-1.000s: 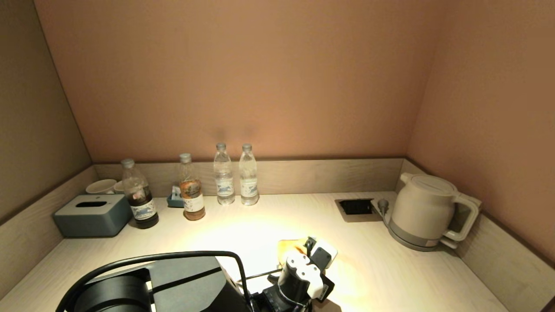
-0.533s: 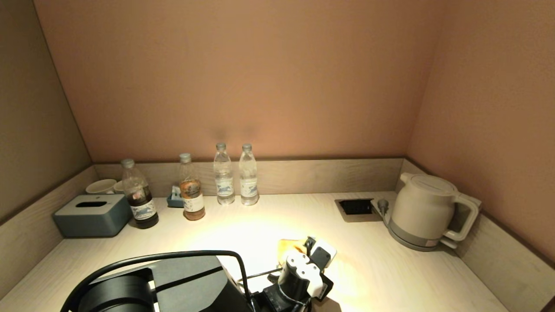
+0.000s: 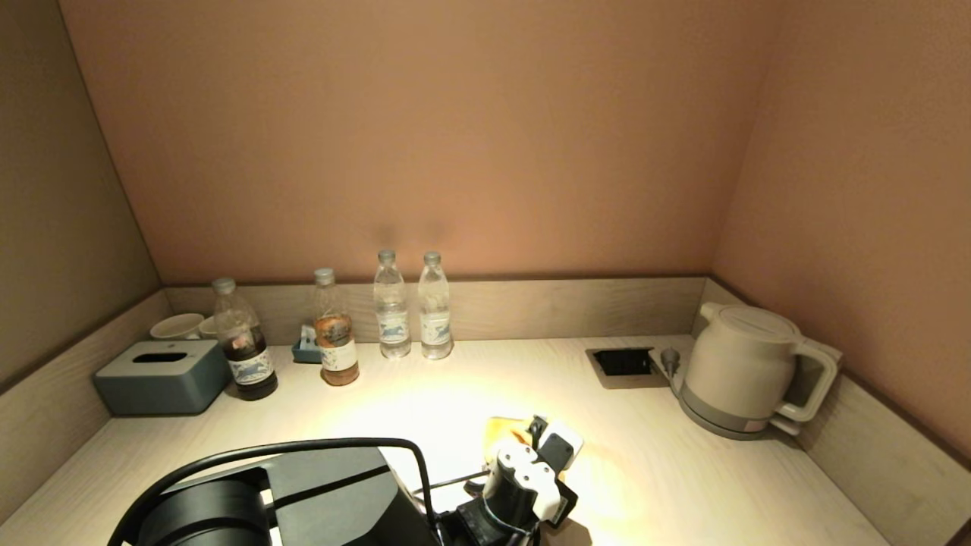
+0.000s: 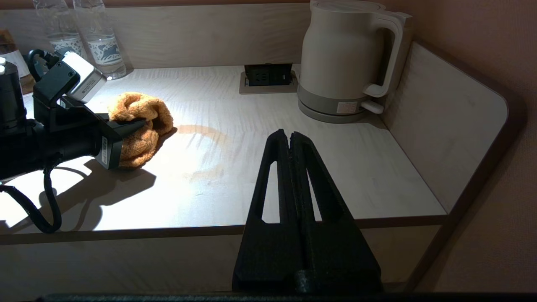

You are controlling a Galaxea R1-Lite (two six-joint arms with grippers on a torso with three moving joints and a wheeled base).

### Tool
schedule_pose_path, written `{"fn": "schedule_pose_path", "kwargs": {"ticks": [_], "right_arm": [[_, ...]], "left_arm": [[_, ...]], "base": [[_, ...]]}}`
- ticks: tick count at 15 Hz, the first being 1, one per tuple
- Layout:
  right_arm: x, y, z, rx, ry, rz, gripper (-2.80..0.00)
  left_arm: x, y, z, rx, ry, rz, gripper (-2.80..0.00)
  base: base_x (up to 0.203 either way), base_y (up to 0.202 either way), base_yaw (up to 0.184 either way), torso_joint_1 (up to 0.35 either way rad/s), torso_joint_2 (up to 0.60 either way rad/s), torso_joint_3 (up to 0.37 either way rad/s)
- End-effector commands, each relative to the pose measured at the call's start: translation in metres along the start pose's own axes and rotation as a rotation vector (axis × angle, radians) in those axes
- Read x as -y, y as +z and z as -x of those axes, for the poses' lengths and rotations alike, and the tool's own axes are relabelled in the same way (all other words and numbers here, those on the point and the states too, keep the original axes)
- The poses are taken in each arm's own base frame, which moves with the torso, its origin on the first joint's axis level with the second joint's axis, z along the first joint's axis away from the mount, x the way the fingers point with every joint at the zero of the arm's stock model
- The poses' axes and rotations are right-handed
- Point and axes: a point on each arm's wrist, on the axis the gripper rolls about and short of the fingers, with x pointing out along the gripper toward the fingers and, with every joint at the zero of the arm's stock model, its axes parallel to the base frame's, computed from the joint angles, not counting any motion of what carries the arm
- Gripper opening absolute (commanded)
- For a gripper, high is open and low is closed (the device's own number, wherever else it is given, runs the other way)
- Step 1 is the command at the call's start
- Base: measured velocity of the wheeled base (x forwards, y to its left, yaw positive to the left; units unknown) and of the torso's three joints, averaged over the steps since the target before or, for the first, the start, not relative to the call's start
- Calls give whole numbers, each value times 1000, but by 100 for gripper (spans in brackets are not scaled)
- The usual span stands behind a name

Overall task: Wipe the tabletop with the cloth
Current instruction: Sweep the stains on the table, then place the tablecloth

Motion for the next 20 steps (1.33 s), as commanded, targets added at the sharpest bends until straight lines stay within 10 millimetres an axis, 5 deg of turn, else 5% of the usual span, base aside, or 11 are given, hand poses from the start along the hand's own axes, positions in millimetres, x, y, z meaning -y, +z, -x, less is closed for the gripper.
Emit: {"fn": "schedule_pose_path", "kwargs": {"ticks": [1,2,5,14,20], "right_arm": [[0,0,0,1,0,0,-280],[0,0,0,1,0,0,-280],[0,0,0,1,0,0,-280],[0,0,0,1,0,0,-280],[0,0,0,1,0,0,-280]], "left_arm": [[-1,0,0,3,6,1,-280],[-1,1,0,4,7,2,0],[-2,2,0,6,11,6,0],[-29,61,22,105,120,83,0],[-28,29,30,-149,92,134,0]], "base": [[0,0,0,0,0,0],[0,0,0,0,0,0],[0,0,0,0,0,0],[0,0,0,0,0,0],[0,0,0,0,0,0]]}}
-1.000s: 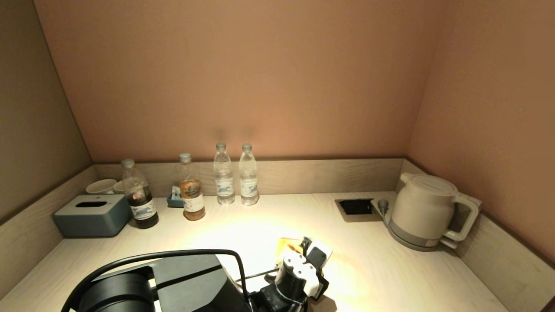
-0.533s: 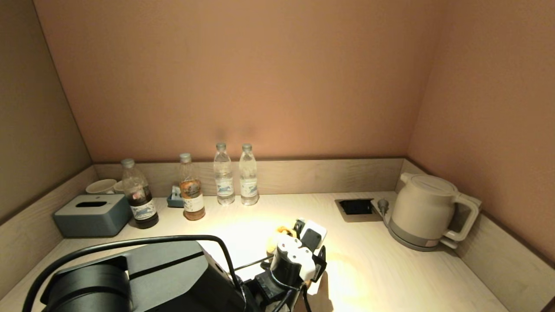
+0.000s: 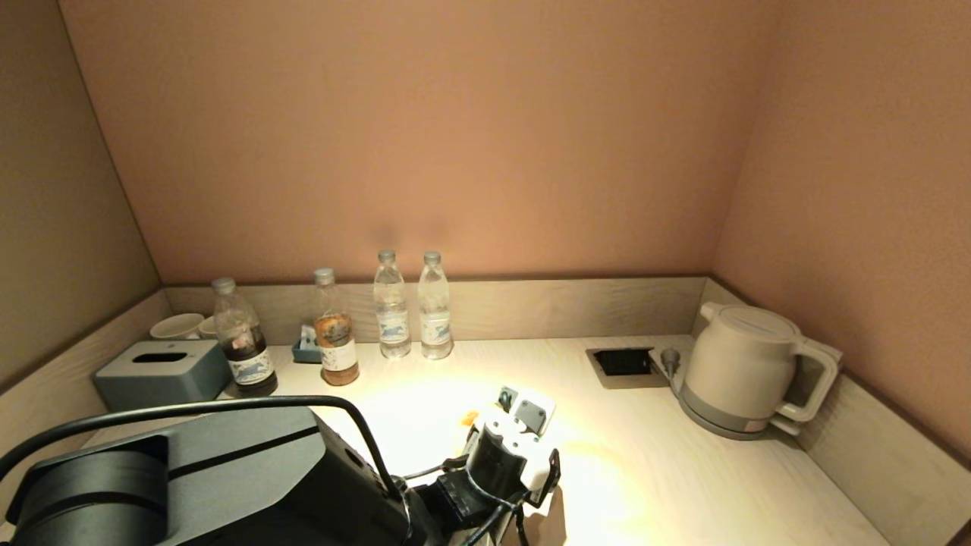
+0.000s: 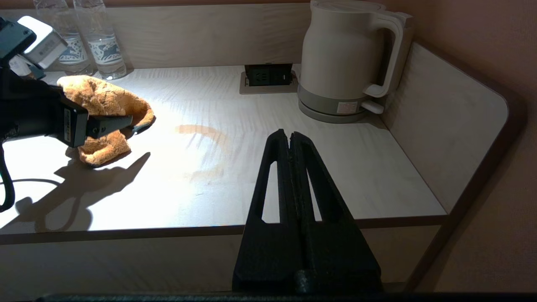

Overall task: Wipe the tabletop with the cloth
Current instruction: Place the tablecloth

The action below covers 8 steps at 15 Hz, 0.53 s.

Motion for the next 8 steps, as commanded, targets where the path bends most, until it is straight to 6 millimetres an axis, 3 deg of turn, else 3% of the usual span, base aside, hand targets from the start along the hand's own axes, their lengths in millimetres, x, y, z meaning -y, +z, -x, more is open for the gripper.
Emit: {"fn": "schedule_pose_path", "kwargs": {"ticks": [1,4,8], "right_arm": [[0,0,0,1,0,0,-280],[0,0,0,1,0,0,-280],[0,0,0,1,0,0,-280]], "left_arm": [[-3,-1,4,-65,6,28,0],[-5,1,6,-175,22,64,0],[-14,17,6,-253,62,161,0]], "base": [[0,0,0,0,0,0],[0,0,0,0,0,0],[0,0,0,0,0,0]]}}
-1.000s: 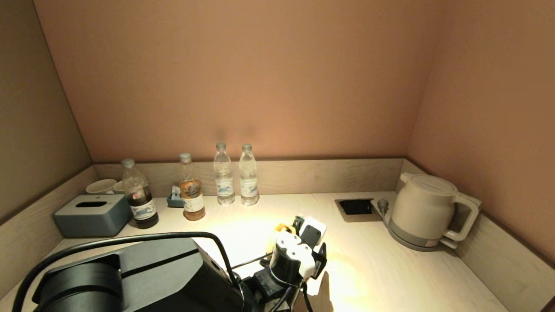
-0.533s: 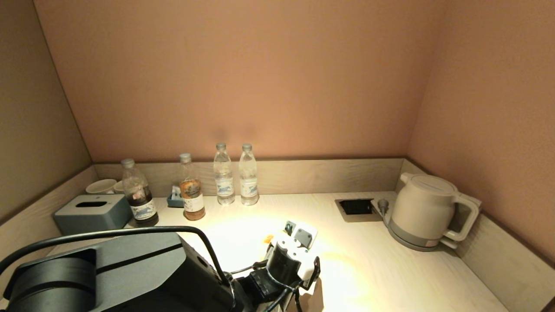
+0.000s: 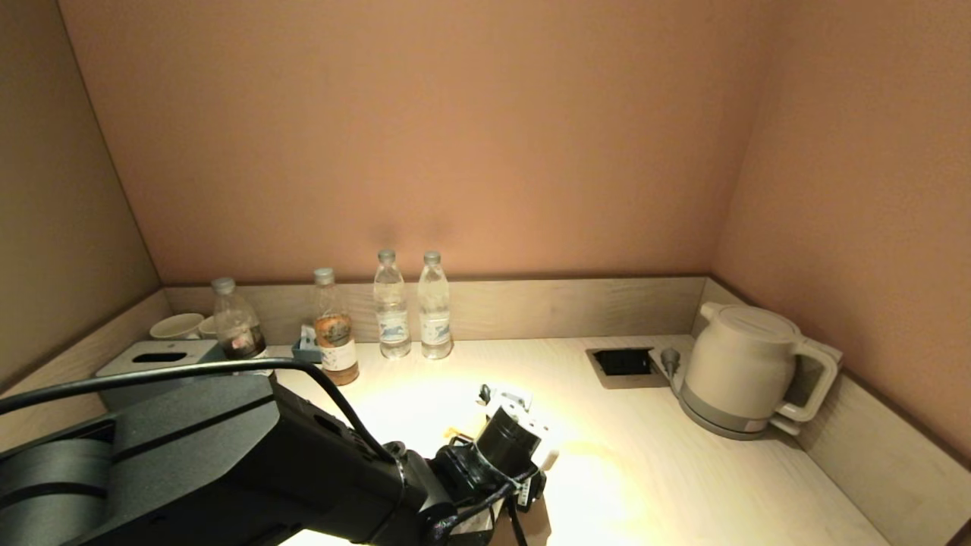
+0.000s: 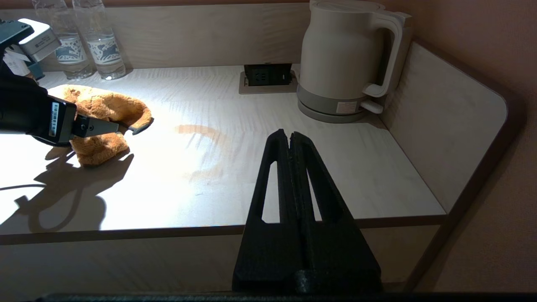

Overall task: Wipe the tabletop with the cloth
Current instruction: Place the tablecloth

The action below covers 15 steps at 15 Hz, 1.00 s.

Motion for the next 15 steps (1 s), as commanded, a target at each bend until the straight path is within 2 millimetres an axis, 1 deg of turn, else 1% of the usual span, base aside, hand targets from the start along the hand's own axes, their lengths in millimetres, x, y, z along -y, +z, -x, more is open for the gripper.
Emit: {"fn": "schedule_pose_path", "kwargs": {"ticks": [1,4,8,9,10,11,15], "right_arm": [[0,0,0,1,0,0,-280],[0,0,0,1,-1,0,-280],[0,0,0,1,0,0,-280],[0,0,0,1,0,0,-280],[0,0,0,1,0,0,-280],[0,0,0,1,0,0,-280],[0,0,0,1,0,0,-280]], "left_arm": [[-3,12,6,-2,9,30,0],[-7,19,16,-155,63,67,0],[-9,22,22,-210,88,100,0],[-11,25,28,-255,113,109,0],[-14,35,38,-268,125,137,0],[-16,43,46,-261,125,160,0],[-23,62,69,-204,115,194,0]], "base": [[0,0,0,0,0,0],[0,0,0,0,0,0],[0,0,0,0,0,0],[0,0,0,0,0,0],[0,0,0,0,0,0],[0,0,0,0,0,0],[0,0,0,0,0,0]]}}
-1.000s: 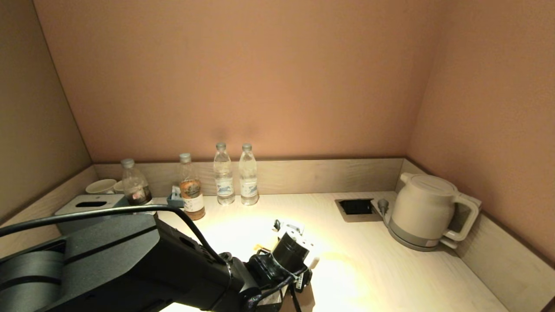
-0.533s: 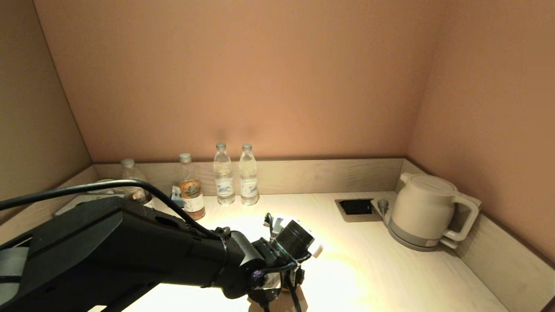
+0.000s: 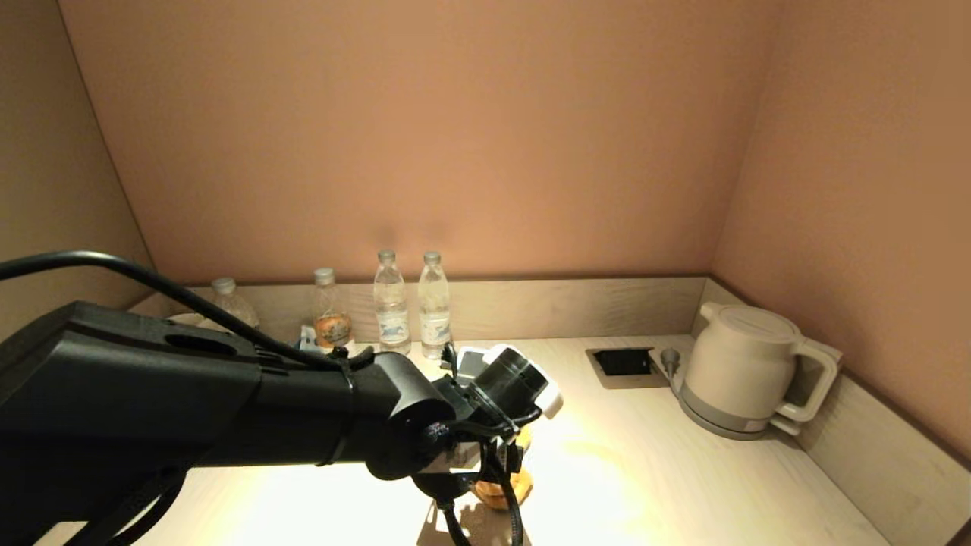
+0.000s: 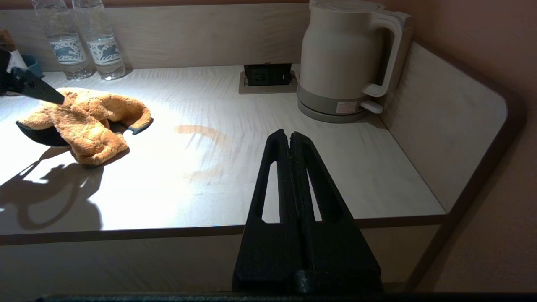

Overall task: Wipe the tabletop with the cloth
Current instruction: Place the tablecloth, then pick up the tablecloth

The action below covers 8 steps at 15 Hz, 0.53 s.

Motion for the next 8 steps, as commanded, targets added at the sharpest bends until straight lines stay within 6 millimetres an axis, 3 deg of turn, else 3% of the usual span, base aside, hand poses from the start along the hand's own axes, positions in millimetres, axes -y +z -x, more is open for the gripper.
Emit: {"fn": "schedule_pose_path", "kwargs": {"ticks": [1,2,3,8], "right_arm": [[0,0,0,0,0,0,-280],[0,0,0,0,0,0,-280],[0,0,0,0,0,0,-280],[0,0,0,0,0,0,-280]], "left_arm": [[-4,9,16,33,-18,23,0],[-5,10,18,37,-20,25,0],[-9,17,32,61,-36,40,-280],[-49,50,122,256,-72,122,-280]], "base": [[0,0,0,0,0,0],[0,0,0,0,0,0],[0,0,0,0,0,0],[0,0,0,0,0,0]]}}
